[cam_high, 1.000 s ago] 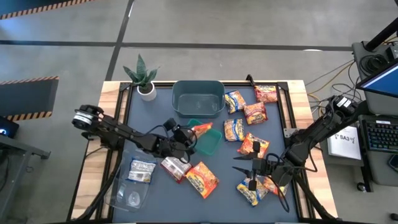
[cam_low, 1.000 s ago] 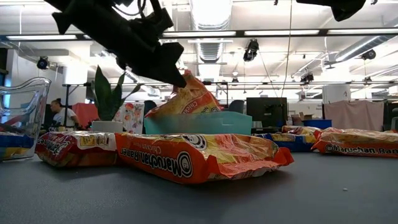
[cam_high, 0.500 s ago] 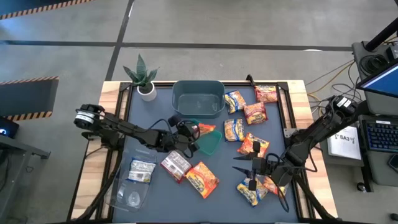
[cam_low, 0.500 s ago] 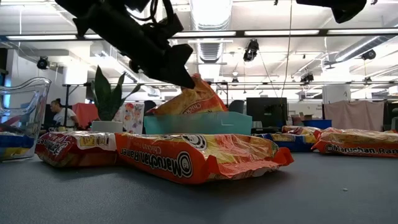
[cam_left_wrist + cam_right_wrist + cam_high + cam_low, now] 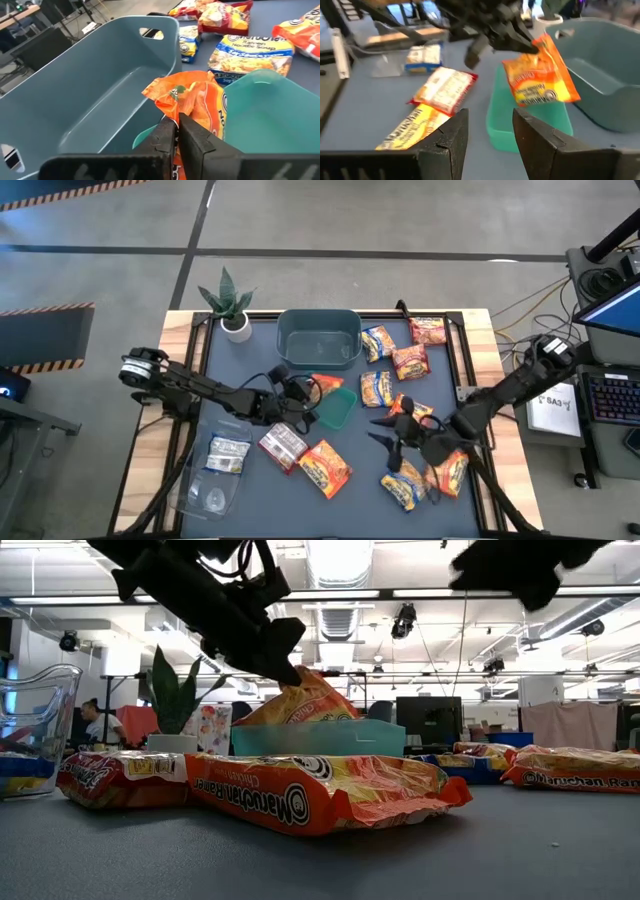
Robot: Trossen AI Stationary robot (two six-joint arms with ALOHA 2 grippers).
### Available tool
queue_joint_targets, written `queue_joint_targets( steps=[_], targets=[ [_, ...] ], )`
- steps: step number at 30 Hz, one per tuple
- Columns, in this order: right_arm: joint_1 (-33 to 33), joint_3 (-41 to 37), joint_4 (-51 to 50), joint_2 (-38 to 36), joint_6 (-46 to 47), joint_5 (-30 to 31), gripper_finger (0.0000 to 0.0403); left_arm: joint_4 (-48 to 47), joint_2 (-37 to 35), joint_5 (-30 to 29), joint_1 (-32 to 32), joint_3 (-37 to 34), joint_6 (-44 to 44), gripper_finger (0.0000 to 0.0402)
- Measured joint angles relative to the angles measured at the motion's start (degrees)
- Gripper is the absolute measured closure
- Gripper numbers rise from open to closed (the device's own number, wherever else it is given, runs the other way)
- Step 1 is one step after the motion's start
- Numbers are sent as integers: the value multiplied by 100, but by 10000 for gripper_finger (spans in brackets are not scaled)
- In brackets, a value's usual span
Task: Sort Maruchan noodles
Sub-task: Put the orange noodle pack into the green bin
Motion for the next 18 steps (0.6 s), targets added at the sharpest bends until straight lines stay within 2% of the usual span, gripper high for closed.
queue_joint_targets(
  steps=[3,7,10,14,18],
  targets=[
    [-416,0,-55,0,-53,-383,285,-55,0,-6,0,0,-100,401],
    [-1028,0,-43,-4,-404,-1048,347,-101,0,-71,-16,0,-138,401],
    [-1473,0,-10,-2,-621,-1318,385,-106,0,-105,-24,0,-145,401],
    [-2136,0,0,-2,-800,-2001,372,-111,0,-103,-24,0,-200,401],
    [-2772,0,18,54,-1047,-2823,317,-108,2,-107,-53,0,-135,401]
  ],
)
